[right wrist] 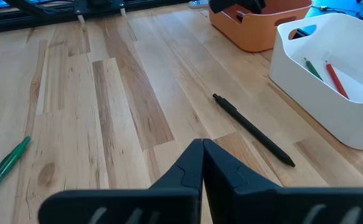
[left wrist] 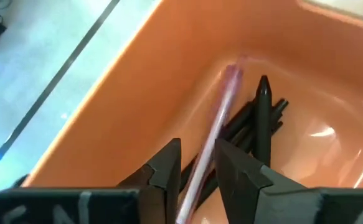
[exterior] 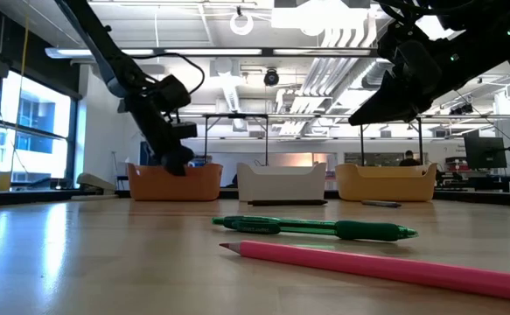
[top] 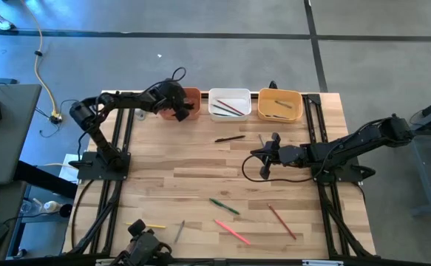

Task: Sort crayons/erasers/pens/pencils in bins
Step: Put the yellow pencil into the white bin

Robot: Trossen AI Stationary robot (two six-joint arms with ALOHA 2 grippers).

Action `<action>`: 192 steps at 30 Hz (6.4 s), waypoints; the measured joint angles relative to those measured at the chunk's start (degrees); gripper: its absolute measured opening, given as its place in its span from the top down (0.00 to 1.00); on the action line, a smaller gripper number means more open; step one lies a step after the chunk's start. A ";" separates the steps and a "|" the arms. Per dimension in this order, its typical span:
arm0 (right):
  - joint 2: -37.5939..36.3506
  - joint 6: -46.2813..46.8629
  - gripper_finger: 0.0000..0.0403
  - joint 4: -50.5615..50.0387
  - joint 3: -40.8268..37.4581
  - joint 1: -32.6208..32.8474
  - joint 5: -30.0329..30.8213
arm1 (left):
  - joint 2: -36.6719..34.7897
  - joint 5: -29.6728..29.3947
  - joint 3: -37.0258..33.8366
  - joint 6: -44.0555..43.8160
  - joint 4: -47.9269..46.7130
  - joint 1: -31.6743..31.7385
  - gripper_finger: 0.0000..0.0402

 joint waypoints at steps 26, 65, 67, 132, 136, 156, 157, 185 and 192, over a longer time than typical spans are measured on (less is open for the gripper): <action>-0.02 0.46 1.00 -1.97 0.02 -0.02 -0.02 | -24.91 9.11 -18.00 -5.07 24.00 -11.45 1.00; 7.64 -0.63 1.00 0.02 7.78 10.12 3.81 | -31.23 0.82 -27.72 -22.71 25.08 -59.18 1.00; 9.31 -1.05 1.00 1.32 7.78 10.12 3.85 | -31.23 -4.43 -25.10 -24.58 17.99 -63.43 1.00; 12.76 -0.04 1.00 10.01 7.78 19.89 6.57 | 9.81 -0.60 12.84 -65.55 -35.75 -97.19 0.95; 12.76 -0.04 1.00 10.01 7.78 19.89 6.57 | 9.01 -0.37 12.80 -64.44 -35.83 -96.53 0.99; 12.76 -2.10 1.00 10.95 7.76 17.96 6.44 | -9.24 -15.50 12.67 -64.00 -34.68 -91.74 1.00; 12.84 -2.12 1.00 11.60 7.72 17.45 6.11 | -10.26 -16.38 12.67 -63.65 -34.57 -91.48 1.00; 53.09 -1.59 0.68 45.54 31.92 9.57 -22.52 | -16.30 -20.89 12.71 -50.44 -23.06 -83.80 1.00; 55.08 -3.07 0.60 43.90 41.09 10.24 -24.74 | -16.30 -20.96 12.71 -49.58 -22.50 -83.80 1.00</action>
